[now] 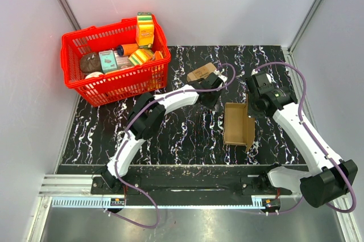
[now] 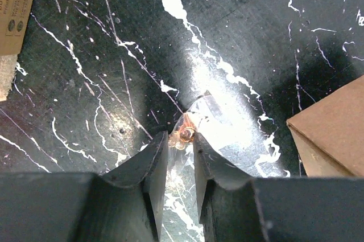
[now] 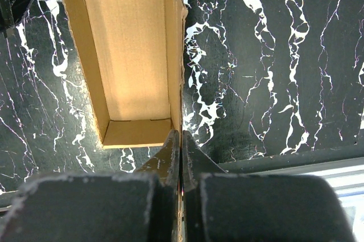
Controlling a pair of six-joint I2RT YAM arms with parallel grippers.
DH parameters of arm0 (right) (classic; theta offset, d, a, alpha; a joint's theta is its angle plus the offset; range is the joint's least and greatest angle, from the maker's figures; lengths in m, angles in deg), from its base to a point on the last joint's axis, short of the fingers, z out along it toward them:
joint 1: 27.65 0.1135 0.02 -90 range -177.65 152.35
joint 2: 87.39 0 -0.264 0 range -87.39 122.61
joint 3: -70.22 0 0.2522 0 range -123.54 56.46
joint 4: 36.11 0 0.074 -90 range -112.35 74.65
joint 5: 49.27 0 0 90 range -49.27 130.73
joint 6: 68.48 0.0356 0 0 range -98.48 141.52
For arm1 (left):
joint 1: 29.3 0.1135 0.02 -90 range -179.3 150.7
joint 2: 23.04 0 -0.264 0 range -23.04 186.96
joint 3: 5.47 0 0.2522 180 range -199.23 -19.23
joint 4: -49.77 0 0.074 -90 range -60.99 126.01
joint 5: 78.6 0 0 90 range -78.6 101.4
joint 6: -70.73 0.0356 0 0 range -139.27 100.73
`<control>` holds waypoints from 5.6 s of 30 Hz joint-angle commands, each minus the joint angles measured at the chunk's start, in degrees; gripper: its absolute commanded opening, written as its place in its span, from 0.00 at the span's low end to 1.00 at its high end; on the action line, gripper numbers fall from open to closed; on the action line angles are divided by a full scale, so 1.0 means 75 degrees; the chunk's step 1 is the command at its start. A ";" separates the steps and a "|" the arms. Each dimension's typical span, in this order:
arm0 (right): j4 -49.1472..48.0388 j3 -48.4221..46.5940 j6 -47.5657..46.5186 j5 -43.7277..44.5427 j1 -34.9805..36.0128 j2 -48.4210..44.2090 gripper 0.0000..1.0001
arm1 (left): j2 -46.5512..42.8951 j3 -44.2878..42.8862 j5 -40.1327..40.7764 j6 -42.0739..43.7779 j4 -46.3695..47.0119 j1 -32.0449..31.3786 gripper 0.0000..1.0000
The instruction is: Fold the paper box
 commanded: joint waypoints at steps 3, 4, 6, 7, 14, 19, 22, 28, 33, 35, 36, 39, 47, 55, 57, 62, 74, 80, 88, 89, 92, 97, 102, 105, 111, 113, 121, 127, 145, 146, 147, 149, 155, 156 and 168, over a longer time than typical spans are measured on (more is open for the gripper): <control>-0.0186 0.0000 -0.0087 -0.0089 -0.0062 -0.0193 0.00 | -0.0797 0.0259 -0.0027 -0.0011 0.0043 0.0088 0.26; -0.0198 0.0000 -0.0099 -0.0089 -0.0051 -0.0193 0.00 | -0.0868 0.0306 -0.0027 -0.0011 0.0054 0.0111 0.26; -0.0221 0.0012 -0.0099 -0.0113 -0.0062 -0.0193 0.00 | -0.1078 0.0447 -0.0038 0.0001 0.0124 0.0111 0.26; -0.0221 0.0012 -0.0111 -0.0113 -0.0062 -0.0193 0.00 | -0.1218 0.0540 -0.0050 0.0012 0.0160 0.0123 0.26; -0.0268 0.0024 -0.0099 -0.0147 -0.0062 -0.0193 0.00 | -0.2156 0.1208 -0.0365 -0.0034 0.0300 0.0158 0.26; -0.0350 0.0094 -0.0087 -0.0218 -0.0062 -0.0182 0.00 | -0.3257 0.2063 -0.1021 -0.0292 0.0791 0.0007 0.27; -0.0338 0.0106 -0.0087 -0.0218 -0.0062 -0.0158 0.00 | -0.3691 0.2345 -0.1139 -0.0514 0.0980 -0.0321 0.27; -0.0338 0.0141 -0.0087 -0.0183 -0.0062 -0.0182 0.00 | -0.3822 0.2510 -0.1374 -0.0983 0.1519 -0.1129 0.28; -0.0338 0.0153 -0.0041 -0.0241 -0.0062 -0.0205 0.00 | -0.3061 0.2054 -0.1526 -0.1264 0.1718 -0.1505 0.43; -0.0338 0.0153 -0.0041 -0.0265 -0.0062 -0.0252 0.00 | -0.2885 0.2064 -0.1527 -0.1370 0.1894 -0.1506 0.46; -0.0338 0.0153 -0.0064 -0.0277 -0.0062 -0.0275 0.00 | -0.2838 0.2053 -0.1538 -0.1382 0.1941 -0.1506 0.48; -0.0338 0.0153 -0.0076 -0.0312 -0.0062 -0.0322 0.00 | -0.2825 0.2041 -0.1434 -0.1359 0.1918 -0.1482 0.53; -0.0760 0.0282 -0.0731 -0.1985 -0.0051 -0.0194 0.00 | -0.4392 0.3421 -0.1234 -0.1394 0.2081 -0.0839 0.60; -0.0795 -0.0175 -0.1387 -0.3041 -0.0004 0.0287 0.00 | -0.7838 0.5695 -0.0661 -0.0879 0.2106 -0.0170 0.73; -0.0749 -0.0385 -0.1574 -0.3182 0.0113 0.0439 0.00 | -0.8459 0.5977 -0.0473 -0.0692 0.1989 -0.0053 0.76; -0.0444 -0.1182 -0.2102 -0.2646 0.0885 0.0966 0.00 | -0.9609 0.6435 -0.0308 -0.0515 0.1813 0.0333 0.79; -0.0525 -0.2214 -0.4808 -0.2550 0.1695 0.1588 0.00 | -1.0383 0.7126 -0.0647 0.0176 0.1905 0.0744 0.86; -0.0830 -0.2507 -0.6577 -0.2960 0.1812 0.1752 0.00 | -1.0700 0.7735 -0.1033 0.0633 0.2643 0.0967 0.89; -0.0222 -0.3012 -0.8230 -0.3944 0.1813 0.2068 0.00 | -1.1192 0.9281 -0.2312 0.1559 0.4914 0.1061 0.97; -0.0163 -0.3000 -0.8336 -0.3979 0.1813 0.2080 0.00 | -1.1285 0.9515 -0.2231 0.1548 0.5301 0.1061 0.99; 0.0211 -0.3105 -0.8699 -0.4143 0.1813 0.2243 0.00 | -1.1310 0.9810 -0.2054 0.1559 0.5831 0.1061 0.99; 0.0423 -0.3281 -0.8994 -0.4156 0.1813 0.2618 0.00 | -1.0819 0.9962 -0.2392 0.1688 0.6661 0.1072 0.99; 0.0435 -0.3328 -0.8994 -0.4273 0.1813 0.2713 0.00 | -1.0011 0.9835 -0.3026 0.1956 0.7298 0.1119 0.99; 0.0435 -0.3340 -0.9005 -0.4296 0.1813 0.2690 0.00 | -0.9320 0.9343 -0.3400 0.2367 0.6713 0.1189 0.99; 0.0423 -0.3246 -0.9052 -0.4296 0.1813 0.2608 0.00 | -0.8510 0.8792 -0.3905 0.2801 0.6313 0.1260 0.99; 0.0389 -0.3188 -0.9076 -0.4296 0.1813 0.2584 0.00 | -0.8369 0.8709 -0.3882 0.2895 0.6359 0.1283 0.99; 0.0365 -0.3105 -0.9087 -0.4273 0.1801 0.2502 0.00 | -0.7736 0.8100 -0.3988 0.3293 0.5950 0.1354 0.86; 0.0341 -0.3012 -0.9146 -0.4261 0.1813 0.2385 0.00 | -0.7548 0.7725 -0.3882 0.3388 0.5423 0.1354 0.64; 0.0271 -0.3000 -0.8795 -0.4132 0.1813 0.2502 0.00 | -0.7618 0.7455 -0.3507 0.3540 0.4847 0.1354 0.38; 0.0259 -0.3023 -0.8771 -0.4109 0.1813 0.2502 0.00 | -0.7607 0.7467 -0.3519 0.3493 0.4940 0.1354 0.35; 0.0259 -0.3058 -0.8759 -0.4109 0.1813 0.2514 0.00 | -0.7607 0.7467 -0.3519 0.3412 0.5011 0.1354 0.32; 0.0271 -0.3093 -0.8736 -0.4120 0.1813 0.2502 0.00 | -0.7560 0.7455 -0.3554 0.3364 0.5070 0.1365 0.27; 0.0259 -0.3117 -0.8642 -0.4144 0.1813 0.2525 0.00 | -0.7396 0.7431 -0.3694 0.3329 0.5047 0.1354 0.19; 0.0259 -0.3129 -0.8642 -0.4155 0.1813 0.2549 0.00 | -0.7396 0.7443 -0.3730 0.3317 0.5035 0.1354 0.18; -0.0103 -0.3047 -0.8046 -0.4051 0.1813 0.2420 0.02 | -0.7232 0.7350 -0.3800 0.2919 0.4824 0.1354 0.00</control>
